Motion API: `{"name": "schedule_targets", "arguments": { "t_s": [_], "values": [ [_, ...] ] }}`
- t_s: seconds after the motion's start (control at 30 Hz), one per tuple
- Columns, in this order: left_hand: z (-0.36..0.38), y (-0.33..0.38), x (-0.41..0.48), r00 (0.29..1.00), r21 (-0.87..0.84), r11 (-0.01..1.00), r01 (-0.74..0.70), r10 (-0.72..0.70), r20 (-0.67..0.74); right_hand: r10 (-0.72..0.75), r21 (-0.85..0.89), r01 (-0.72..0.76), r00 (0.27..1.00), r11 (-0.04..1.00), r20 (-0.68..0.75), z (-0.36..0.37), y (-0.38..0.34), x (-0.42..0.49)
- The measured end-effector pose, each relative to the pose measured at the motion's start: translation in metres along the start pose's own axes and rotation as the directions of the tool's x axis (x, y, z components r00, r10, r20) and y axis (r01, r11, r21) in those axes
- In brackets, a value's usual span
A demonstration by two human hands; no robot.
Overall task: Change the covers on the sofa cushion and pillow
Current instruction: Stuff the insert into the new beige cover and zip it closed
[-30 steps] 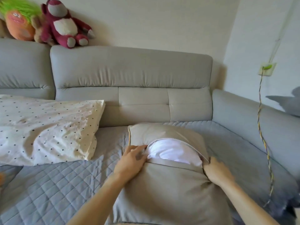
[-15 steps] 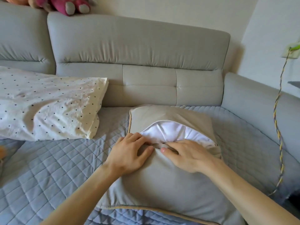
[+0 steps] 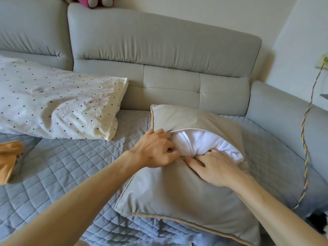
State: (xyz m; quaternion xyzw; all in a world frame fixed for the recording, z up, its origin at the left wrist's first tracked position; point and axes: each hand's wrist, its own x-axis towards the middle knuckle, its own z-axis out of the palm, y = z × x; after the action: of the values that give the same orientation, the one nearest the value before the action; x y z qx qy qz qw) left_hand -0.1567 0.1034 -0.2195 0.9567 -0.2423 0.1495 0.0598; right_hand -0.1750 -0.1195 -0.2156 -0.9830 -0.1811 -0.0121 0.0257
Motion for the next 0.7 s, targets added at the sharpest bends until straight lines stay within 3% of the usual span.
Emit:
{"name": "schedule_targets", "arguments": {
  "t_s": [0.07, 0.17, 0.27, 0.33, 0.37, 0.43, 0.53, 0.7],
  "values": [
    [-0.014, 0.001, 0.008, 1.0, -0.033, 0.999, -0.016, 0.016, 0.007, -0.032, -0.043, 0.023, 0.975, 0.999, -0.219, 0.003, 0.006, -0.013],
    [-0.017, 0.006, 0.013, 0.995, -0.162, 0.984, -0.077, 0.067, -0.069, -0.081, -0.035, 0.073, 0.862, 0.997, -0.501, 0.004, 0.017, -0.026],
    [-0.009, 0.019, 0.017, 0.969, -0.286, 0.944, -0.162, 0.098, -0.228, -0.074, 0.092, 0.153, 0.82, 0.984, -0.568, -0.002, 0.028, -0.025],
    [-0.003, 0.025, 0.02, 0.975, -0.277, 0.95, -0.145, 0.088, -0.206, -0.049, 0.178, 0.149, 0.883, 0.973, -0.467, -0.004, 0.037, -0.02],
    [0.001, 0.026, 0.022, 0.984, -0.195, 0.974, -0.117, 0.086, -0.158, -0.031, 0.176, 0.099, 0.934, 0.979, -0.355, -0.003, 0.041, -0.016],
    [0.007, 0.024, 0.027, 0.998, 0.013, 0.998, -0.054, 0.054, -0.023, -0.001, 0.032, 0.006, 0.989, 0.999, -0.145, 0.0, 0.044, -0.008],
    [0.017, 0.017, 0.024, 0.993, 0.108, 0.994, 0.021, -0.033, 0.11, 0.063, 0.02, -0.062, 0.996, 0.998, -0.056, 0.004, 0.047, 0.0],
    [0.04, 0.002, -0.006, 0.981, 0.071, 0.986, 0.149, -0.156, 0.111, 0.176, 0.196, -0.19, 0.981, 0.962, 0.083, 0.023, 0.046, -0.001]
  ]
}}
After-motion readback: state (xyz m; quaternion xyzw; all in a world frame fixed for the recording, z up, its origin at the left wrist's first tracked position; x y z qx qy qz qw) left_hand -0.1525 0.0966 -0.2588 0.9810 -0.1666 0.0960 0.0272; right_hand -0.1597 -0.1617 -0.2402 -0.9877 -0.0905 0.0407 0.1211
